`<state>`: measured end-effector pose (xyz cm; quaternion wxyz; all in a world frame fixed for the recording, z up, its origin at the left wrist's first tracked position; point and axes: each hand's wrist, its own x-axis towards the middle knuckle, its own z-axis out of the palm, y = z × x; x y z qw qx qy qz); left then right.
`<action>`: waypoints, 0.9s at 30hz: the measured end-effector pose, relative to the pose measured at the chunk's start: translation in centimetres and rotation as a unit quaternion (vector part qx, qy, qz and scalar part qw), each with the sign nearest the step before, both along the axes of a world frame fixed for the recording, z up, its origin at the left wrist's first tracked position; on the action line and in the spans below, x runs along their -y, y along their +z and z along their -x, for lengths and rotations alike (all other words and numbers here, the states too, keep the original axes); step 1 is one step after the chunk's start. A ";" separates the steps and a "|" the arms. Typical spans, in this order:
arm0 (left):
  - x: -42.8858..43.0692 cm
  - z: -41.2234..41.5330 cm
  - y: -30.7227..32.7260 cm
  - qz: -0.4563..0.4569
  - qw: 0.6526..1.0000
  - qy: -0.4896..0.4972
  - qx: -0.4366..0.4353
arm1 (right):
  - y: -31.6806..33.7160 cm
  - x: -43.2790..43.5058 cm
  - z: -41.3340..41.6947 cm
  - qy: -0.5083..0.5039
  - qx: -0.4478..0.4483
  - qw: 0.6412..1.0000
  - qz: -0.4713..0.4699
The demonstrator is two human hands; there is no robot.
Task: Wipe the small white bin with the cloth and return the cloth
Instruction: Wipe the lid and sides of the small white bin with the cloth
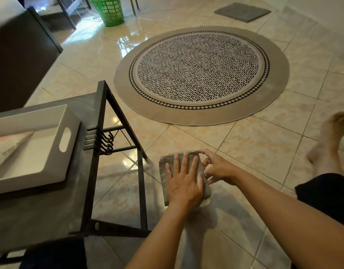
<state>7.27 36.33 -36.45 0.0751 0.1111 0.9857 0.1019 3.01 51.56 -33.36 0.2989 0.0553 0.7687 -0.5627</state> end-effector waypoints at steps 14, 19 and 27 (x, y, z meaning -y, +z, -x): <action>0.4 2.3 0.4 0.001 1.000 0.012 0.014 | -0.1 0.0 -0.2 -0.005 -0.001 1.000 0.004; 3.2 3.1 0.2 -0.048 0.999 -0.004 0.002 | -0.2 -0.1 -0.3 -0.011 -0.004 1.000 0.007; 1.8 2.7 -0.2 0.003 1.000 -0.025 -0.002 | -0.2 0.1 -0.2 0.004 -0.012 1.000 -0.002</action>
